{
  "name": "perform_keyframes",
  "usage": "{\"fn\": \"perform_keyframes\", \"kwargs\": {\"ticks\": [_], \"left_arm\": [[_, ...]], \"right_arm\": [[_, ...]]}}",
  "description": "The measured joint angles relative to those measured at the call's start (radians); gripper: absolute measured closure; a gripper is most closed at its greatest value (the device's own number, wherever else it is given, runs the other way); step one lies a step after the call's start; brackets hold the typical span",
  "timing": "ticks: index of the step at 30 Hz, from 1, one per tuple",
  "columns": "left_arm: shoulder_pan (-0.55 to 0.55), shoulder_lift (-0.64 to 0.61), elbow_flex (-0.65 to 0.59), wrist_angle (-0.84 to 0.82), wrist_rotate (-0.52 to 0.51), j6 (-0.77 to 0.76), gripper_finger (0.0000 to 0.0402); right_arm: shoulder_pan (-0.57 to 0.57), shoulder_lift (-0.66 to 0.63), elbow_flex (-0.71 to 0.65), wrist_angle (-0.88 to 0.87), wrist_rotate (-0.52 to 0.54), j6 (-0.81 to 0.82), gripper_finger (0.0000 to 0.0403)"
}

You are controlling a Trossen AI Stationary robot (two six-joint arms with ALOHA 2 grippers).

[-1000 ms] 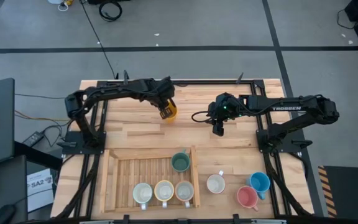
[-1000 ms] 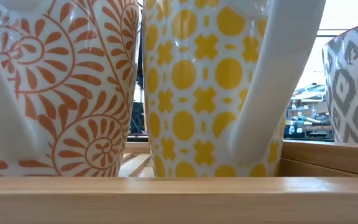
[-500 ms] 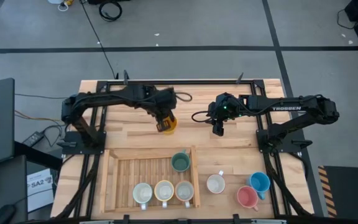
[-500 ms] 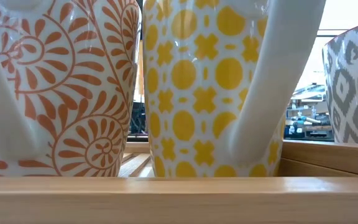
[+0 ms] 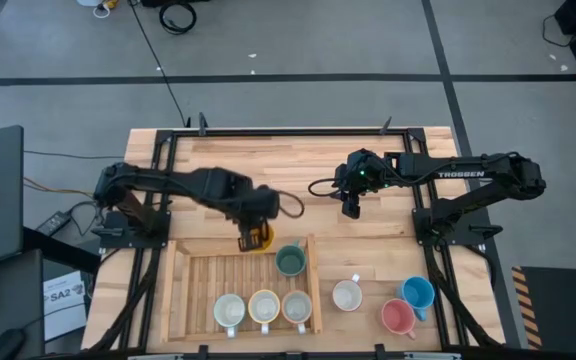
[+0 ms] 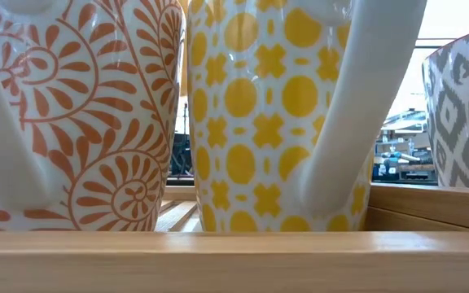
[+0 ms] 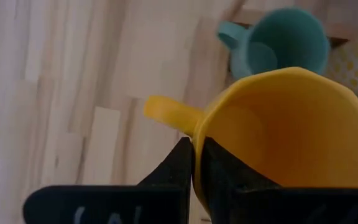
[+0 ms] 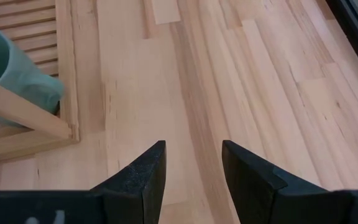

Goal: Place coffee mugs
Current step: Put the yellow mug on the shelf

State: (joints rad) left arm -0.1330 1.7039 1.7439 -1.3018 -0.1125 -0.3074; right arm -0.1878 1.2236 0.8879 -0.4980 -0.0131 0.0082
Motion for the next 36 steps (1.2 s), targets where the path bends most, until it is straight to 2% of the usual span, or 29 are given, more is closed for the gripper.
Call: {"fn": "perform_keyframes", "kwargs": {"ticks": [8,14,21,27,36], "left_arm": [[-0.105,0.0,-0.035,0.021,-0.079,-0.056,0.0374],[-0.12,0.002,-0.176,0.089,-0.067,-0.075,0.0373],[-0.104,0.002,-0.313,0.261,0.031,-0.066,0.0369],[-0.106,0.001,-0.393,0.4,0.039,-0.068,0.0367],[-0.108,0.002,-0.479,0.492,0.043,-0.1,0.0367]], "right_arm": [[0.0,0.0,0.0,0.0,-0.008,0.0,0.024],[0.001,0.0,0.0,0.004,-0.008,0.0,0.024],[0.001,0.0,0.0,0.006,-0.008,0.0,0.024],[0.001,0.0,0.0,0.01,-0.008,0.0,0.024],[0.001,0.0,0.0,0.011,-0.008,-0.001,0.024]]}}
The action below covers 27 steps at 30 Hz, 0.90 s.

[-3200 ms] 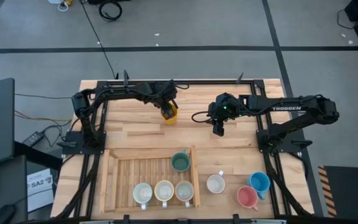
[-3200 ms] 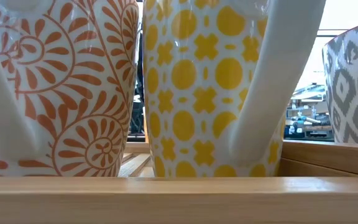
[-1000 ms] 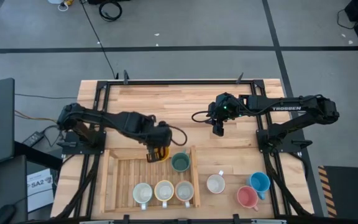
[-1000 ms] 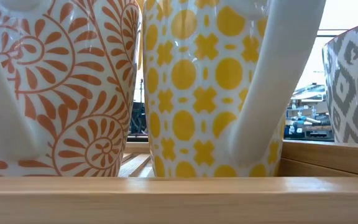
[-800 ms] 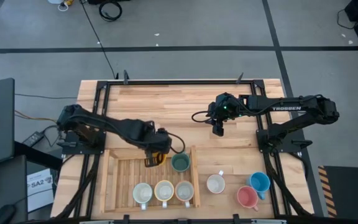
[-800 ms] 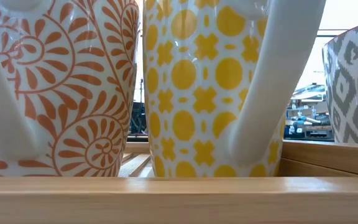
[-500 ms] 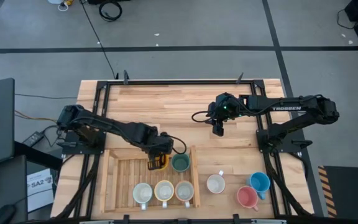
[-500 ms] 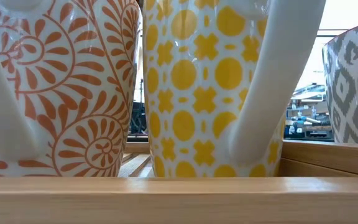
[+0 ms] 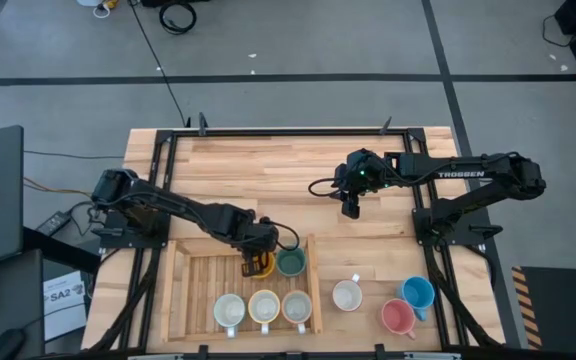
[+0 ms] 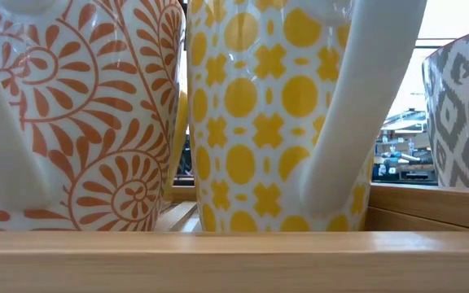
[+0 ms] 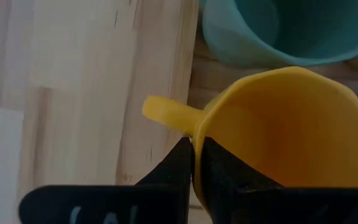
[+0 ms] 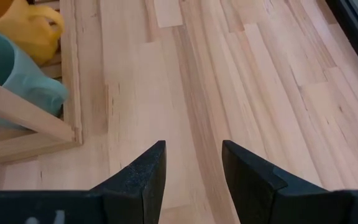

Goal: Place coffee mugs
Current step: Put the yellow mug on the shelf

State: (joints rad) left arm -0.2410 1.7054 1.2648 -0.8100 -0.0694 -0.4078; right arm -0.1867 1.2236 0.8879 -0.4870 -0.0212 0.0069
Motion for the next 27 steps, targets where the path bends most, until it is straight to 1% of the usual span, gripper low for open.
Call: {"fn": "perform_keyframes", "kwargs": {"ticks": [6,21,27], "left_arm": [[-0.006,-0.004,-0.041,0.071,0.0,-0.024,0.0366],[-0.006,-0.003,-0.042,0.068,0.001,-0.026,0.0365],[-0.006,-0.002,-0.042,0.066,0.001,-0.026,0.0354]], "right_arm": [[0.0,0.0,0.0,0.0,0.0,-0.002,0.024],[0.0,0.0,0.0,0.0,0.0,-0.002,0.024],[0.0,0.0,0.0,0.0,0.0,-0.002,0.024]]}}
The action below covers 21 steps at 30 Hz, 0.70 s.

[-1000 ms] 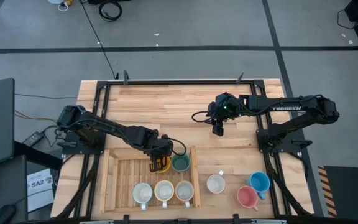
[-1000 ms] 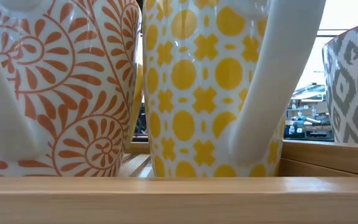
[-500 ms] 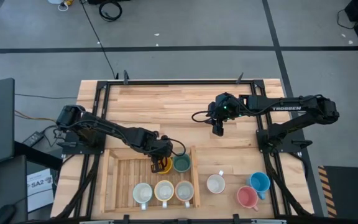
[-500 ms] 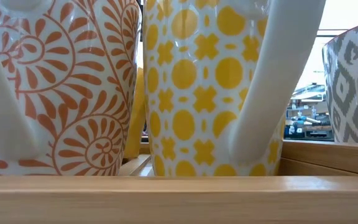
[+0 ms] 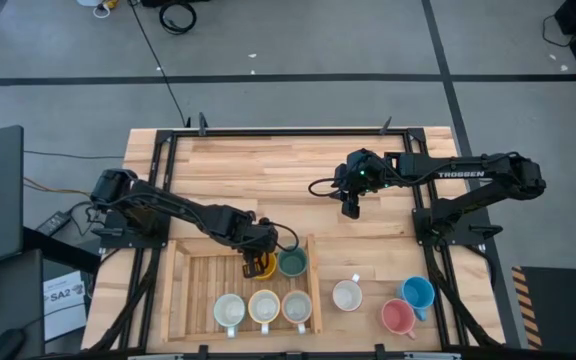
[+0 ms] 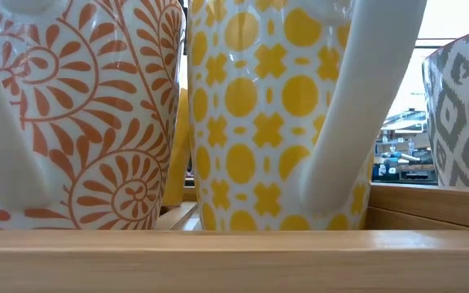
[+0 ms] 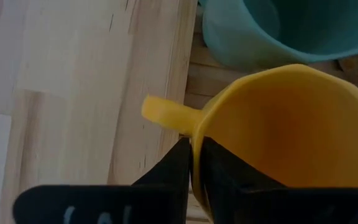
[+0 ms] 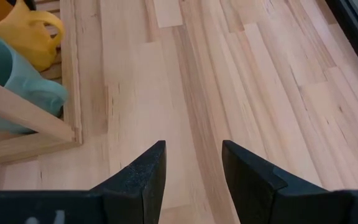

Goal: Place coffee mugs
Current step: Put the yellow mug on the shelf, then put the blue mug on the shelf

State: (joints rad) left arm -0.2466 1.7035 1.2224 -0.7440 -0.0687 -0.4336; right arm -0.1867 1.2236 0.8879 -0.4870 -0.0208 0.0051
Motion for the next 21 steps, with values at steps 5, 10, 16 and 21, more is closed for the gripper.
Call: {"fn": "perform_keyframes", "kwargs": {"ticks": [5,10,16,21], "left_arm": [[0.0,0.005,-0.004,-0.003,0.014,-0.001,0.0335],[0.0,0.005,-0.004,-0.002,0.013,-0.001,0.0309],[0.0,0.004,-0.003,-0.001,0.013,-0.001,0.0264],[0.0,0.004,-0.003,0.001,0.012,-0.001,0.0222]], "right_arm": [[0.0,0.0,0.0,0.0,0.0,0.0,0.024],[0.0,0.0,0.0,0.0,0.0,0.0,0.024],[0.0,0.0,0.0,0.0,0.0,0.0,0.024],[0.0,0.0,0.0,0.0,0.0,0.0,0.024]]}}
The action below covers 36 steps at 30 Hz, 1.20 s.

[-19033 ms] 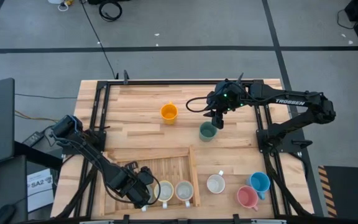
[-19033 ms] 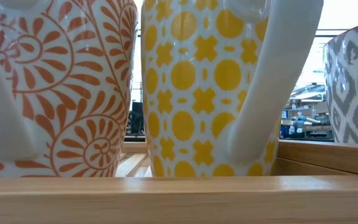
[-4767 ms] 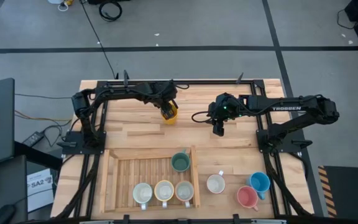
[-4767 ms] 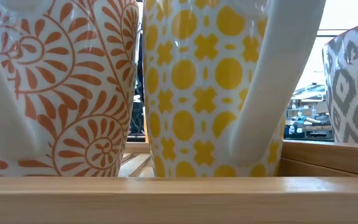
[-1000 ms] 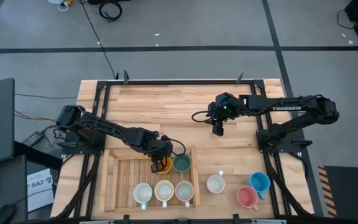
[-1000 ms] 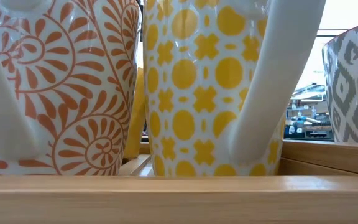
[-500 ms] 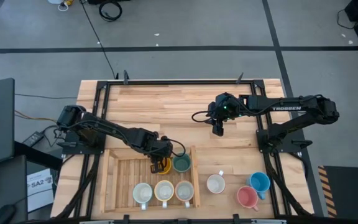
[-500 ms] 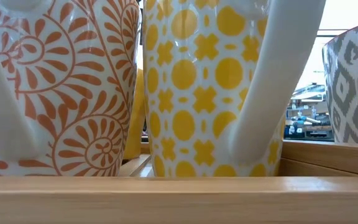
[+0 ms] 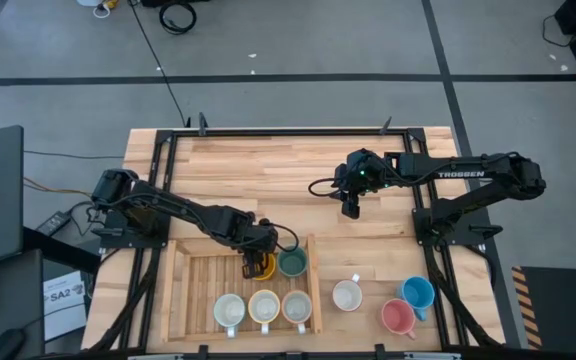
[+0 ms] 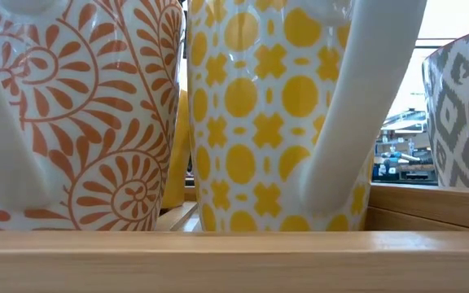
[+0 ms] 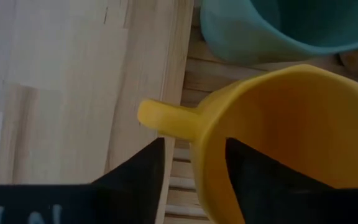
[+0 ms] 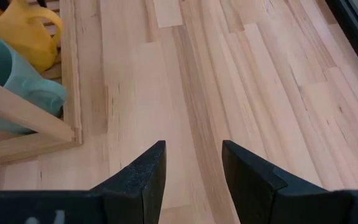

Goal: Place coffee mugs
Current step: Put the blue mug on the shelf

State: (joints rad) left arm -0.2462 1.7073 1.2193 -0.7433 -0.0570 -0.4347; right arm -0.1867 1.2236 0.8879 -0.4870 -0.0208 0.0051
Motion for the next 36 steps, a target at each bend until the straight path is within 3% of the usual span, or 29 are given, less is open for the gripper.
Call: {"fn": "perform_keyframes", "kwargs": {"ticks": [8,20,36], "left_arm": [[0.0,-0.001,0.001,0.001,-0.001,0.0,0.0182],[0.0,-0.002,0.002,0.03,-0.001,0.0,0.018],[0.0,-0.097,0.004,0.021,0.001,0.0,0.018]], "right_arm": [[0.0,0.0,0.0,0.0,0.0,0.0,0.024],[0.0,0.0,0.002,-0.004,-0.006,-0.006,0.024],[0.017,0.0,0.197,-0.299,-0.172,0.093,0.024]]}}
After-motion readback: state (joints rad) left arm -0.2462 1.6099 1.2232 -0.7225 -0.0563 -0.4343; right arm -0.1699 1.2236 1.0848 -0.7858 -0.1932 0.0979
